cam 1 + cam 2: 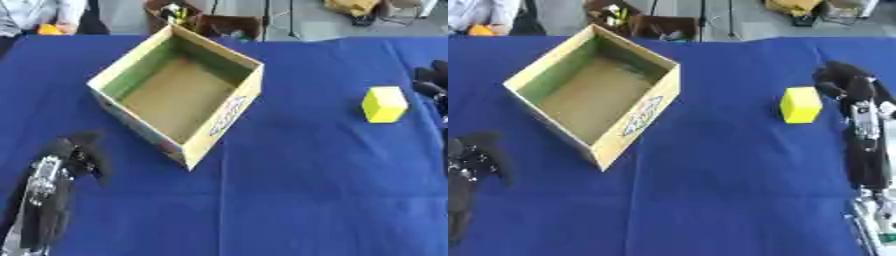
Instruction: Pick up objects on the table and place them in the box.
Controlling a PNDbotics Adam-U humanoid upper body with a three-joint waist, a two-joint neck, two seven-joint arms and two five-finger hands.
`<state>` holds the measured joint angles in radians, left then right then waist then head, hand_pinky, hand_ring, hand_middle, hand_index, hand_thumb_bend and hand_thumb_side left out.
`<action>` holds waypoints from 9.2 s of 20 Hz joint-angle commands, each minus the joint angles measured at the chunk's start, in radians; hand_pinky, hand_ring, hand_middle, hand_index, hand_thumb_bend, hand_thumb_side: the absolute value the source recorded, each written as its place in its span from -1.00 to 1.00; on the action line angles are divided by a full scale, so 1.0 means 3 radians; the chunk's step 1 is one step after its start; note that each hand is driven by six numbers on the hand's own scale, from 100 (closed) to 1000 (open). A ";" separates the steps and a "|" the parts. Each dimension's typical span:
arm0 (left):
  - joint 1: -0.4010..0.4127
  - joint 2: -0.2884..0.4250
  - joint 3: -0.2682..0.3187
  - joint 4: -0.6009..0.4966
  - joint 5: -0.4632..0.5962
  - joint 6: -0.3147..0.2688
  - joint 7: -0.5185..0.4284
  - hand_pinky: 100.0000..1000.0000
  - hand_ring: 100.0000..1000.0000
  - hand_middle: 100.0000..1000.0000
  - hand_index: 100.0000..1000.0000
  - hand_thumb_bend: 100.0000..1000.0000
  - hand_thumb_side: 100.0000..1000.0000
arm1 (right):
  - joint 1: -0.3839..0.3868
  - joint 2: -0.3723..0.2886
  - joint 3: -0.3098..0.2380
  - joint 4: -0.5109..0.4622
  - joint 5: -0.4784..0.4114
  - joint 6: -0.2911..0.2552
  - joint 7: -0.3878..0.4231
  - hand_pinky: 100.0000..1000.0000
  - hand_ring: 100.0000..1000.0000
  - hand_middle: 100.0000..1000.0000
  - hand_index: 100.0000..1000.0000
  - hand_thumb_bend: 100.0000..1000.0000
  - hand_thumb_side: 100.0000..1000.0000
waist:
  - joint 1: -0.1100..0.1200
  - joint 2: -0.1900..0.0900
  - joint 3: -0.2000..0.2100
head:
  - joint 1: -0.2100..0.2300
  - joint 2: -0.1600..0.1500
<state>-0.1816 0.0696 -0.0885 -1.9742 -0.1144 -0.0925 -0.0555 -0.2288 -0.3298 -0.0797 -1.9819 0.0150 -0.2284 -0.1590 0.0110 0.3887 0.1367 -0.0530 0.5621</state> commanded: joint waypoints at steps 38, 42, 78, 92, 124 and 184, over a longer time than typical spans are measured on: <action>0.0043 0.0078 -0.0022 -0.0014 -0.0009 -0.0022 -0.0047 -0.51 -0.26 -0.25 0.38 -1.00 1.00 | 0.0042 -0.2301 -0.0263 -0.0060 0.1431 0.0427 0.0982 0.54 0.71 0.59 0.79 -1.00 0.42 | -0.0015 -0.0112 0.0045 | -0.0060 -0.0012; 0.0041 0.0065 -0.0032 -0.0011 -0.0010 -0.0023 -0.0060 -0.51 -0.26 -0.24 0.38 -1.00 1.00 | 0.0037 -0.2546 -0.0162 -0.0060 0.1804 0.0578 0.1113 0.56 0.74 0.62 0.84 -1.00 0.49 | -0.0007 -0.0100 0.0060 | -0.0096 -0.0034; 0.0045 0.0076 -0.0095 0.0006 -0.0075 -0.0044 -0.0146 -0.51 -0.26 -0.24 0.38 -1.00 1.00 | -0.1057 -0.2682 0.0279 0.1419 0.1841 0.0316 0.2398 0.65 0.85 0.78 1.00 -0.39 0.30 | -0.0042 0.0031 0.0186 | -0.0303 -0.0200; 0.0025 0.0064 -0.0114 0.0001 -0.0085 -0.0059 -0.0171 -0.51 -0.26 -0.24 0.38 -1.00 1.00 | -0.1140 -0.2613 0.0452 0.1422 0.1916 0.0216 0.2594 0.67 0.88 0.86 1.00 -0.47 0.19 | -0.0029 0.0091 0.0247 | -0.0361 -0.0249; 0.0022 0.0057 -0.0140 0.0013 -0.0145 -0.0083 -0.0221 -0.51 -0.25 -0.24 0.39 -1.00 1.00 | -0.1328 -0.2482 0.0567 0.1767 0.2115 0.0164 0.2522 0.56 0.72 0.14 0.72 -0.91 -0.32 | -0.0047 0.0200 0.0315 | -0.0437 -0.0300; -0.0078 0.0076 -0.0204 0.0033 -0.0074 -0.0041 -0.0328 -0.49 -0.24 -0.24 0.39 -1.00 1.00 | -0.3161 -0.1034 0.1218 0.1864 0.2023 0.0497 0.1715 0.25 -0.08 -0.67 -0.46 -1.00 -0.79 | -0.0315 0.0155 0.0716 | -0.0679 -0.0369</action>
<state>-0.1969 0.0872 -0.1445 -1.9441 -0.1335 -0.1032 -0.1501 -1.1520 -0.6345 0.2911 -1.4375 0.6031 -0.0773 0.3708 -0.0894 0.4576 0.3527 -0.2510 0.4672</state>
